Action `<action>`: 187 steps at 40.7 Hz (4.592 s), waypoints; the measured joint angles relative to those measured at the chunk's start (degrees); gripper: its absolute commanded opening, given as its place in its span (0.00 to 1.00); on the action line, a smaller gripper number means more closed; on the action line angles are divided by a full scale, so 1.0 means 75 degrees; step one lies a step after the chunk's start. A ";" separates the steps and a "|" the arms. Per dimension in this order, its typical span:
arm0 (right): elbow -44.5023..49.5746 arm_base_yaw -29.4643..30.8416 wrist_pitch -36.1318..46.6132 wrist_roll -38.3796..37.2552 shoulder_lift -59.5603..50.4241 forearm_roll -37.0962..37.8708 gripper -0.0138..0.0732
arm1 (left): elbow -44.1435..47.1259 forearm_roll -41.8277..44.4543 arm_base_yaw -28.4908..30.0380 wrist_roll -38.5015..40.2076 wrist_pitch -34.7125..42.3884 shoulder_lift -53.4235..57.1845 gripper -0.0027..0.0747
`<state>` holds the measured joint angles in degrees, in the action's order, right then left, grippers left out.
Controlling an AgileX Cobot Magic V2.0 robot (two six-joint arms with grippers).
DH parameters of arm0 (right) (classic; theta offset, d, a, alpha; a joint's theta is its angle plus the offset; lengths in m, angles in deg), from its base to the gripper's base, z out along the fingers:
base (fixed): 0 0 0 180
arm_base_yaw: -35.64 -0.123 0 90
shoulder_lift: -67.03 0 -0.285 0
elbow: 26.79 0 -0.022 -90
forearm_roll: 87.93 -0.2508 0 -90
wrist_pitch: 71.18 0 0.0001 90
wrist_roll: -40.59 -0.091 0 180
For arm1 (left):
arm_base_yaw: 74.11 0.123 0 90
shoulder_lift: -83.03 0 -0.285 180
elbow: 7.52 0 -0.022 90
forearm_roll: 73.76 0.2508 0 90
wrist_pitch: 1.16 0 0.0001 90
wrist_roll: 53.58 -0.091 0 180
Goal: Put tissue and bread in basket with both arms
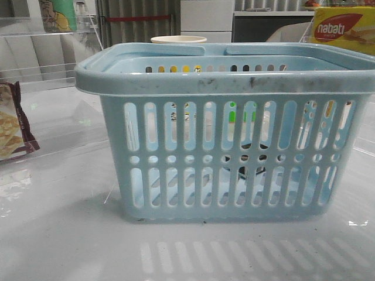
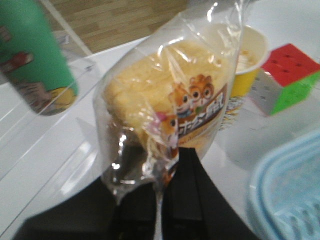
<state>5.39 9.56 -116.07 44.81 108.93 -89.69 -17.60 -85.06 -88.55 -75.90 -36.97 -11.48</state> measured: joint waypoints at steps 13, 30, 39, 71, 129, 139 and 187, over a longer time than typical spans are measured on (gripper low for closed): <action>0.0000 0.0000 0.0000 0.0000 0.0000 0.0000 0.82 | 0.0000 0.0012 -0.2224 -0.0267 -0.1553 0.0485 0.15; 0.0000 0.0000 0.0000 0.0000 0.0000 0.0016 0.82 | 0.0000 0.0012 -0.3014 -0.0283 -0.1555 -0.1014 0.32; 0.0000 0.0000 0.0000 0.0000 0.0000 0.0016 0.82 | -0.0016 0.0031 -0.3014 -0.0283 -0.1676 -0.1420 0.63; 0.0000 0.0000 0.0000 0.0000 0.0000 0.0016 0.82 | 0.1077 0.1823 -0.3014 0.1893 -0.3138 0.2917 0.62; 0.0000 0.0000 -0.0063 0.0000 0.0000 0.0046 0.65 | 0.5536 0.2080 -0.3014 0.2887 -0.0931 0.6388 0.54; 0.0000 0.0000 -0.0336 0.0000 0.0000 0.0046 0.24 | 0.5536 0.2112 -0.3014 0.2887 -0.0931 0.6388 0.21; 0.0000 0.0000 -0.0385 0.0000 0.0000 0.0087 0.22 | 0.6881 0.2273 -0.0478 0.2887 0.0594 0.7743 0.15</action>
<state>5.39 9.56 -118.96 44.81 108.93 -89.04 34.01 -68.01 -92.14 -54.24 -32.52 46.59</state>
